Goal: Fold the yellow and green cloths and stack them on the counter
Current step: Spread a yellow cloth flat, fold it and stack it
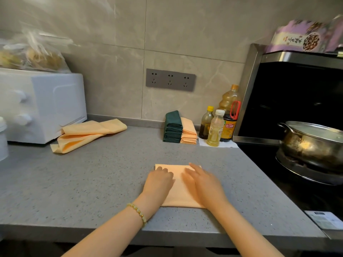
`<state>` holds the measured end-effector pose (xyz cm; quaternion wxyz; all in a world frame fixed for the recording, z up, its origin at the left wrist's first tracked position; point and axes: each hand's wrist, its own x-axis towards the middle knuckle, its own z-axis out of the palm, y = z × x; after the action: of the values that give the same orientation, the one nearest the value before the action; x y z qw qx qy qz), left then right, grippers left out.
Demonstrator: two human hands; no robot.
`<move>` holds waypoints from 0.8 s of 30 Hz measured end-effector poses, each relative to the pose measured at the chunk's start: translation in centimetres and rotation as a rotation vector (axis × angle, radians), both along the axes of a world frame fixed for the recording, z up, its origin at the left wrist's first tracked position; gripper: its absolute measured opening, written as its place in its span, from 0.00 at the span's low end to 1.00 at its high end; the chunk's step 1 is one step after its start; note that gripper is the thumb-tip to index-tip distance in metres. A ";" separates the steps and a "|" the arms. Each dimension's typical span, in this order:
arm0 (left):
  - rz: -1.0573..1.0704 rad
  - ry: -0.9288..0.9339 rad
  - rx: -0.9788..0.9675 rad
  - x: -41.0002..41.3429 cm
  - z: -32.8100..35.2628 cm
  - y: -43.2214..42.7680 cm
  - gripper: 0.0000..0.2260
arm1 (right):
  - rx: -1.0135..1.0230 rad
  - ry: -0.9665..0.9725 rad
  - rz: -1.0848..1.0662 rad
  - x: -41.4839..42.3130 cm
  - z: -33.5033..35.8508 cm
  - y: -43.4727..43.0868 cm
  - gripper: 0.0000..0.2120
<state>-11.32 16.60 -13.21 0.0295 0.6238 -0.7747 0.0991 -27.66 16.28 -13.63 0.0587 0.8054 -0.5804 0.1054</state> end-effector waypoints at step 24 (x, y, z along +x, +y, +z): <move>-0.390 0.207 0.197 7.0 -0.7 3.3 0.41 | 0.282 -0.120 0.247 -5.1 -0.4 2.5 0.20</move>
<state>-4.28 19.89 -13.94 0.0663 0.4692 -0.8792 -0.0491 -32.72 18.76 -14.02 -0.1028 0.8630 -0.4885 0.0774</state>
